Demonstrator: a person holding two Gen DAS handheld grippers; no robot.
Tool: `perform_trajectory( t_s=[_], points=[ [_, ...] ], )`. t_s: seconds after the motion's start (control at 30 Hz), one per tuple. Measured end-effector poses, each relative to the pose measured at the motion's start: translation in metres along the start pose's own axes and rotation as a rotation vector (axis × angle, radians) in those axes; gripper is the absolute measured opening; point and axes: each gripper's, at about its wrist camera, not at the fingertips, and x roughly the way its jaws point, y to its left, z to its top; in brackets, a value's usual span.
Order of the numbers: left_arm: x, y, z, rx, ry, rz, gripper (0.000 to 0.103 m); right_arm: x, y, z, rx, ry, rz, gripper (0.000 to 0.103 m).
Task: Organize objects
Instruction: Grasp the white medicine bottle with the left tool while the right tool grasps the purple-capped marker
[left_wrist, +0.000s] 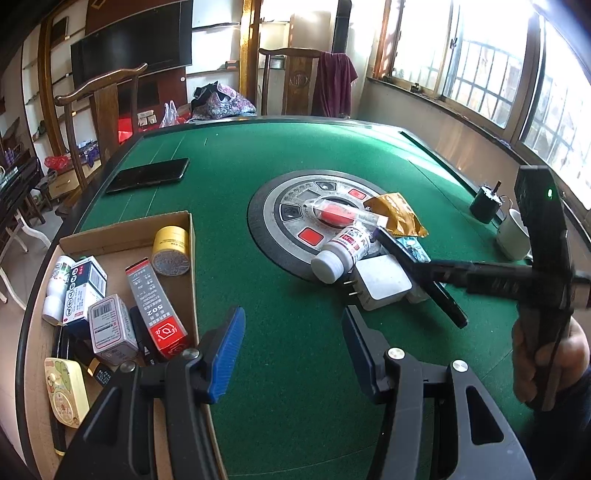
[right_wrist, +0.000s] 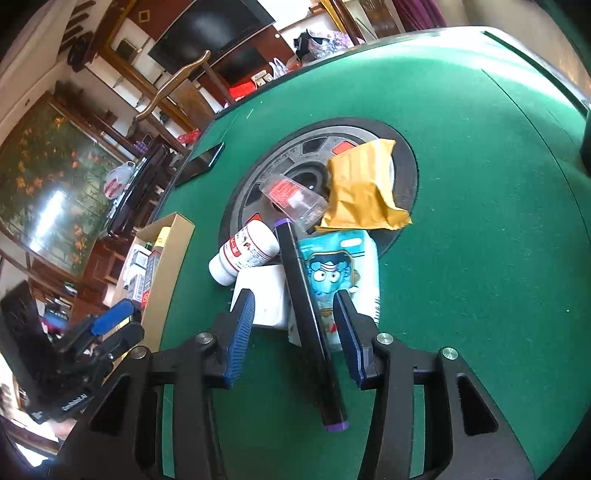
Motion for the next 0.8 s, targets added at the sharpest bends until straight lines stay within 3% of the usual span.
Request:
perform_trajectory(
  t_s=[0.03,0.1,0.17,0.3,0.47,0.7,0.73,0.8],
  points=[
    [0.003,-0.001,0.003,0.000,0.006,-0.003,0.055,0.005,0.008,-0.002,-0.058,0.014,-0.073,0.043],
    [0.006,-0.002,0.009,-0.005,0.013,-0.006,0.055,0.009,0.009,-0.005,-0.131,0.013,-0.204,0.025],
    [0.011,-0.003,0.018,-0.011,0.019,-0.024,0.058,0.009,0.013,-0.005,-0.159,0.015,-0.260,0.015],
    [0.027,-0.013,0.039,0.000,0.027,-0.041,0.073,-0.004,0.002,0.001,-0.080,-0.020,-0.203,0.014],
    [0.065,-0.033,0.054,0.058,0.071,-0.015,0.074,-0.003,-0.008,0.002,0.009,-0.035,-0.078,0.014],
    [0.107,-0.046,0.053,0.110,0.102,0.058,0.073,0.006,-0.014,0.002,0.056,-0.026,-0.054,0.014],
    [0.110,-0.043,0.052,0.094,0.101,0.060,0.071,0.006,-0.015,0.002,0.056,-0.027,-0.054,0.014],
    [0.114,-0.038,0.048,0.074,0.121,0.057,0.035,0.008,-0.014,0.002,0.053,-0.028,-0.059,0.014]
  ],
)
